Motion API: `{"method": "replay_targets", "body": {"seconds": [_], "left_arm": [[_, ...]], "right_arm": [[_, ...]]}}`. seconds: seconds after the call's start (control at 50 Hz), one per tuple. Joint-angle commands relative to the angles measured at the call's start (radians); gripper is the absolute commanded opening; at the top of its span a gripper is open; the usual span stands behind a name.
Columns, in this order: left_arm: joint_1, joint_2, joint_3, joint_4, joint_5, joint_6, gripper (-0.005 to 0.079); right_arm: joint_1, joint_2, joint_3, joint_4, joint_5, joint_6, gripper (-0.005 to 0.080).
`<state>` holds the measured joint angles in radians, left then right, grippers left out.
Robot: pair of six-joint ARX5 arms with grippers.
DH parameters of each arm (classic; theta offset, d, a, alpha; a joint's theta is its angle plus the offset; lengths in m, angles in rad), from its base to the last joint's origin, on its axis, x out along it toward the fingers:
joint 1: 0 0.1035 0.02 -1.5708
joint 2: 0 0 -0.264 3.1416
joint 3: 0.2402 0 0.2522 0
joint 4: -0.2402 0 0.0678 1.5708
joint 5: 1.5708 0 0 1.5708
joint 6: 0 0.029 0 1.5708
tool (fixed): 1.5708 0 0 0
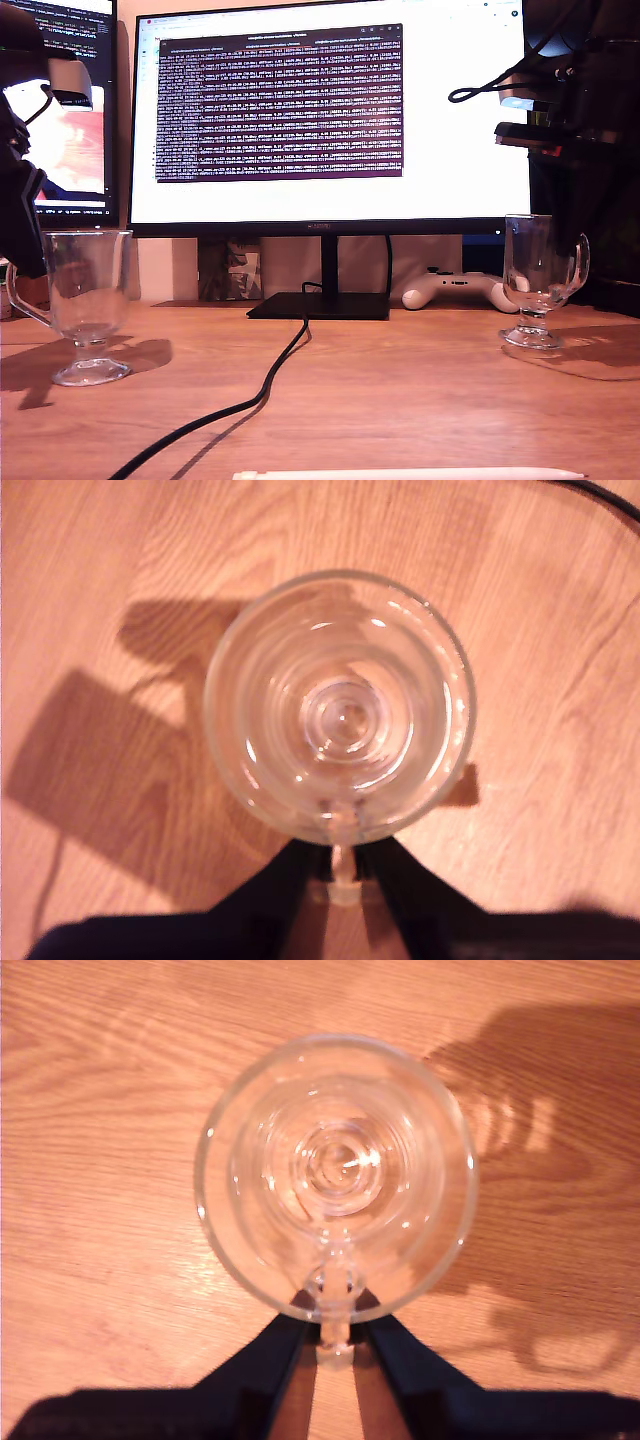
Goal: Pick the small glass cups in front of you with each of your hands, and place them behind the white pen
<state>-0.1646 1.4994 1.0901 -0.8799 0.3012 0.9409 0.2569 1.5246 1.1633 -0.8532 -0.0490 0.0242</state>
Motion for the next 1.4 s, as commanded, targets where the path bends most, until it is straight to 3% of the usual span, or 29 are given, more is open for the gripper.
{"method": "replay_targets", "body": {"seconds": [0.0,0.14,0.54,0.82,1.02,1.38], "left_arm": [[-0.013,0.011,0.006,-0.003,0.006,-0.032,-0.0024],[-0.029,0.010,0.006,-0.005,0.006,-0.078,-0.0024],[-0.070,-0.082,0.009,-0.005,0.006,-0.079,-0.0024],[-0.123,-0.165,0.010,-0.002,0.035,-0.078,-0.0024],[-0.205,-0.171,0.010,-0.003,0.036,-0.078,-0.0024],[-0.331,-0.168,0.010,0.005,0.096,-0.083,-0.0024]], "right_arm": [[0.005,0.005,0.010,0.003,-0.004,-0.006,-0.0013],[0.014,0.004,0.010,-0.018,-0.005,-0.006,-0.0013],[0.031,-0.045,0.010,-0.034,-0.035,-0.058,-0.0013],[0.035,-0.111,0.010,-0.090,-0.129,-0.130,-0.0013],[0.087,-0.118,0.010,-0.156,-0.161,-0.187,-0.0013],[0.250,-0.118,0.010,-0.231,-0.204,-0.285,-0.0013]]}}
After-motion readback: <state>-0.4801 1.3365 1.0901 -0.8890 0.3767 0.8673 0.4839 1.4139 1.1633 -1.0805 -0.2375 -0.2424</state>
